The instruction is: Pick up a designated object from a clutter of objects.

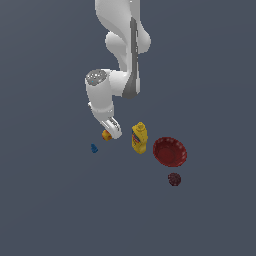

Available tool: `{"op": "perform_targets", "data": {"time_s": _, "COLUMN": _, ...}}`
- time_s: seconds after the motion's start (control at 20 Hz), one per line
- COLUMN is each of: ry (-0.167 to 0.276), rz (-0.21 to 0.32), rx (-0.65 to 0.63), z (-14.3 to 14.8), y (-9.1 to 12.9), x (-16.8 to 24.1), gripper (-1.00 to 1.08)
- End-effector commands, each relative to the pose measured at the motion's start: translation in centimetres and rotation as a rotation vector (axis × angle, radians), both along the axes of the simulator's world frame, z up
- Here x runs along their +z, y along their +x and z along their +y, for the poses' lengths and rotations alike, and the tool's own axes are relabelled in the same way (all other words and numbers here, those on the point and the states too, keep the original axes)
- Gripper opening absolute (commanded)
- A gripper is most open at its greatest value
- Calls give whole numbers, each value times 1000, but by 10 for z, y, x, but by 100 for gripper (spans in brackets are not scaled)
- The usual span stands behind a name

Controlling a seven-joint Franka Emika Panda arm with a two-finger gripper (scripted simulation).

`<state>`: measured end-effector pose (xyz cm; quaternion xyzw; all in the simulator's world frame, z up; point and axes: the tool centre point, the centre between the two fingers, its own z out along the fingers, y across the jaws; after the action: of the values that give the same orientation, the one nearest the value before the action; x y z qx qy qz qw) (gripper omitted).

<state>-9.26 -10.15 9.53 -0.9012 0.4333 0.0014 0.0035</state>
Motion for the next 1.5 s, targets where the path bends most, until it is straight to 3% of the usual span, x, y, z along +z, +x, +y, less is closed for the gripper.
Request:
{"op": "perform_targets", "data": {"time_s": 0.0, "ry": -4, "rz": 0, "rx": -34, "z": -3, "y": -6, "x": -6, "gripper": 100}}
{"op": "perform_targets", "data": {"time_s": 0.5, "ry": -7, "rz": 1, "rx": -52, "z": -5, "y": -10, "x": -13, "gripper": 100}}
{"op": "perform_targets", "data": {"time_s": 1.35, "ry": -7, "rz": 1, "rx": -58, "z": -5, "y": -10, "x": -60, "gripper": 100}}
{"op": "perform_targets", "data": {"time_s": 1.4, "ry": -7, "rz": 1, "rx": -58, "z": -5, "y": -10, "x": -60, "gripper": -100}}
{"op": "perform_targets", "data": {"time_s": 1.45, "ry": -7, "rz": 1, "rx": -58, "z": -5, "y": -10, "x": -60, "gripper": -100}}
